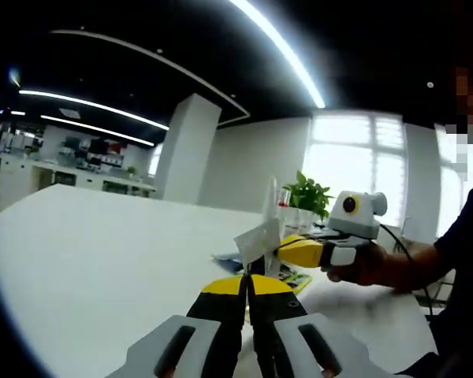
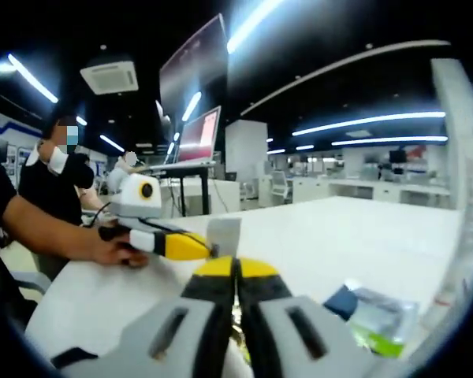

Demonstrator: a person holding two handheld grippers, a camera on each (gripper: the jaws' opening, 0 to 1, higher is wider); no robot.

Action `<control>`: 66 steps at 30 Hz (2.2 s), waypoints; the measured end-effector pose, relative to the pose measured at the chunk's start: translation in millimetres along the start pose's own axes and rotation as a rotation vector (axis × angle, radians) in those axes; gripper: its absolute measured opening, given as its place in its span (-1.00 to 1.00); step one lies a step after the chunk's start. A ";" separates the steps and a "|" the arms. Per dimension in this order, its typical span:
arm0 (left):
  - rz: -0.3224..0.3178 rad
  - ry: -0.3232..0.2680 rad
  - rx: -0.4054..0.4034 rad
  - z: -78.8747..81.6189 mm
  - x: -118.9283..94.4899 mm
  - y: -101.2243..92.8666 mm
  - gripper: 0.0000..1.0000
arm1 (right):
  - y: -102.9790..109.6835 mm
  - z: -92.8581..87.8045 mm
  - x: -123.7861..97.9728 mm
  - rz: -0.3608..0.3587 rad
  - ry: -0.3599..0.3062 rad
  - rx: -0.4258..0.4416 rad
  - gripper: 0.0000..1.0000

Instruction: Arrange the skincare products in the storage area until every visible bottle or jar stands upright without overlapping.

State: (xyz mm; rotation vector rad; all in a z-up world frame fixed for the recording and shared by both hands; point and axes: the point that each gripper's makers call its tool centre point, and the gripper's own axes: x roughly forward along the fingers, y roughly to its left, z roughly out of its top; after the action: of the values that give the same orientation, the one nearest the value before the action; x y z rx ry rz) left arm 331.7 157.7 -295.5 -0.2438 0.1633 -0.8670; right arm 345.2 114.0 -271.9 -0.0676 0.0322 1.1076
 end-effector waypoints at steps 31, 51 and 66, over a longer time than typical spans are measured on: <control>0.041 0.082 0.032 -7.8 44.8 22.8 -0.99 | -48.2 -25.4 1.9 -0.155 0.049 0.148 -1.00; 0.086 0.158 0.068 -18.3 56.6 32.5 -0.99 | -61.7 -46.5 6.0 -0.214 0.163 0.153 -1.00; 0.112 0.207 0.049 -27.4 57.7 34.6 -0.99 | -67.6 -57.4 8.6 -0.230 0.219 0.192 -1.00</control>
State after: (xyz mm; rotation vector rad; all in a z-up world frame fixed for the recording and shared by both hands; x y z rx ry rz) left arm 387.2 130.9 -333.8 -0.0976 0.3451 -0.7834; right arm 410.0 87.5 -327.0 -0.0193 0.3192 0.8587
